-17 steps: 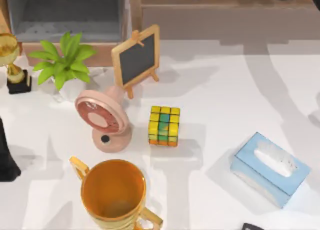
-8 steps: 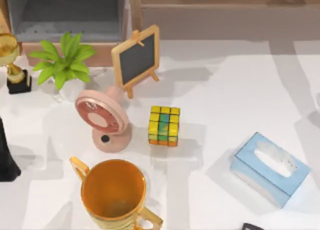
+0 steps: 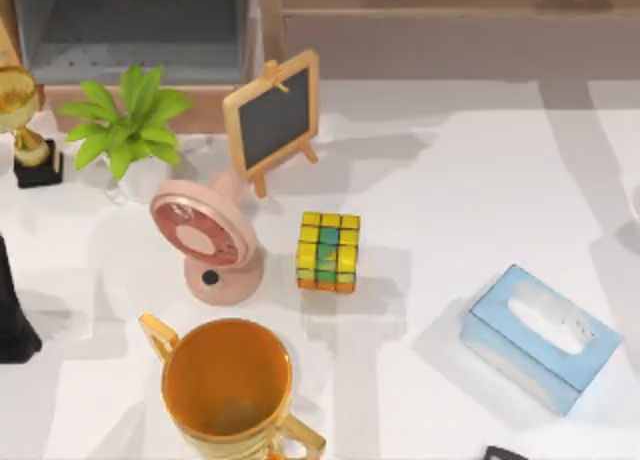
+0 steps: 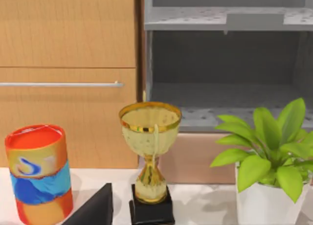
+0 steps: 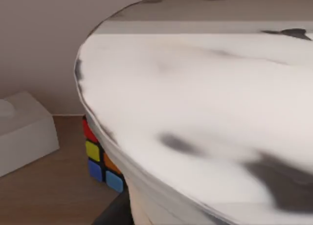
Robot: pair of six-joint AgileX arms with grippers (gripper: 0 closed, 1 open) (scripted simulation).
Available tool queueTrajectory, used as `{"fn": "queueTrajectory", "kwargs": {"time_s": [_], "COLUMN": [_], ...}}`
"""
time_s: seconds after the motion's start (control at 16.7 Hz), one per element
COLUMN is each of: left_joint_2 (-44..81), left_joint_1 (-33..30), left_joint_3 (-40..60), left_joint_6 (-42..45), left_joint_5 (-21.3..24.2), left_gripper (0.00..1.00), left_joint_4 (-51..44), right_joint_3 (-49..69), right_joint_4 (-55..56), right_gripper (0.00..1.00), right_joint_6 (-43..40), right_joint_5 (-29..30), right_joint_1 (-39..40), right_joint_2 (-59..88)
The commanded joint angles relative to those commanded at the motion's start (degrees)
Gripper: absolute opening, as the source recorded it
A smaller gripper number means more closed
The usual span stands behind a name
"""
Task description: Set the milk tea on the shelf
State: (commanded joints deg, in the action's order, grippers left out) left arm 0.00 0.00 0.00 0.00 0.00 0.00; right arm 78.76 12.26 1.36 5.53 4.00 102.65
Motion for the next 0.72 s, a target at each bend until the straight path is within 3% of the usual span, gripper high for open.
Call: {"fn": "queueTrajectory", "kwargs": {"time_s": [0.6, 0.72], "left_joint_2": [0.00, 0.00], "left_joint_1": [0.00, 0.00], "left_joint_3": [0.00, 0.00], "left_joint_6": [0.00, 0.00], "left_joint_5": [0.00, 0.00], "left_gripper": [1.00, 1.00], "left_joint_4": [0.00, 0.00], "right_joint_3": [4.09, 4.09], "right_joint_4": [4.53, 4.53], "right_gripper": [0.00, 0.15], "right_joint_6": [-0.30, -0.30], "right_joint_5": [-0.33, -0.33], "right_joint_1": [-0.64, -0.64], "right_joint_2": [8.01, 8.01]}}
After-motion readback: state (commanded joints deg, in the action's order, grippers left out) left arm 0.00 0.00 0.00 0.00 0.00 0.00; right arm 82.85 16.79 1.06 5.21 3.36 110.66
